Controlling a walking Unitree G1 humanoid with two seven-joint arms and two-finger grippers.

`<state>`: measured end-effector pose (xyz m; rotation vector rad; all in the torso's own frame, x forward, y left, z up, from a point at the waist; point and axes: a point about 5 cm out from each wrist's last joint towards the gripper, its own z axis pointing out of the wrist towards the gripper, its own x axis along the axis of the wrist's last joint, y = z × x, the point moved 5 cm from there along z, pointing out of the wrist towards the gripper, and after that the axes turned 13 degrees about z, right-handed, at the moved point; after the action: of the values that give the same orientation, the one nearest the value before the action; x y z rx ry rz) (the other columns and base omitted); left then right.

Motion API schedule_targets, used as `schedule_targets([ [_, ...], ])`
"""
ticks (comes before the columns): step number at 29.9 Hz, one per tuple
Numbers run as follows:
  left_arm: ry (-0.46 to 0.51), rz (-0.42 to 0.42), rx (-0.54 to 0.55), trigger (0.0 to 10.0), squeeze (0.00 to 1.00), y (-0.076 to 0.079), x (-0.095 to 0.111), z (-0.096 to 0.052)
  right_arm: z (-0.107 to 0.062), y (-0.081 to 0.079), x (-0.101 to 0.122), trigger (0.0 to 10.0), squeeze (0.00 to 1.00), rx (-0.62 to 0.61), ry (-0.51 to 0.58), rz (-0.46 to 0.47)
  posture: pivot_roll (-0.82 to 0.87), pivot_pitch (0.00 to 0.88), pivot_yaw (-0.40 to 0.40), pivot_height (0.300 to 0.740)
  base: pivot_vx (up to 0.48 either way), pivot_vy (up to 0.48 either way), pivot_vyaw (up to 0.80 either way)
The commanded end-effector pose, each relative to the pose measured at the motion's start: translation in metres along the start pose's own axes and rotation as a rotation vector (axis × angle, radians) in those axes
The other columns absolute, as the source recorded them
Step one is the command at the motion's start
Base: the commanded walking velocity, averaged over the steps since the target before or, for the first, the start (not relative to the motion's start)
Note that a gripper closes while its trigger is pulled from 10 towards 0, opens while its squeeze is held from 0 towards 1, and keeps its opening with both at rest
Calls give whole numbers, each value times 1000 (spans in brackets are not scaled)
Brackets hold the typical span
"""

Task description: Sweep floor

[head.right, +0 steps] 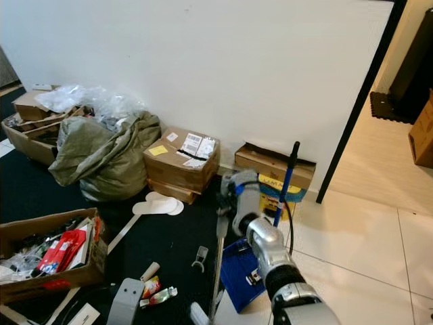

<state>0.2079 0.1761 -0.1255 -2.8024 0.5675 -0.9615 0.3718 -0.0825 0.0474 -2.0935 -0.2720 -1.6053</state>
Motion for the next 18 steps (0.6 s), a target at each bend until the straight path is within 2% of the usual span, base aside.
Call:
schedule_targets([
  [1,-38,4,-5,10000,0,2,-11,-2,-2,1,-3,10000,0,4,-8,-26,-146,0,-1,740,0,0,0],
  [11,-46,2,-10,10000,0,6,-12,-2,-3,0,-3,10000,0,13,7,-2,-141,0,-7,740,0,0,0],
  [18,-39,-4,-11,10000,0,11,-4,0,-2,-1,2,10000,0,24,24,3,-133,0,-10,740,0,0,0],
])
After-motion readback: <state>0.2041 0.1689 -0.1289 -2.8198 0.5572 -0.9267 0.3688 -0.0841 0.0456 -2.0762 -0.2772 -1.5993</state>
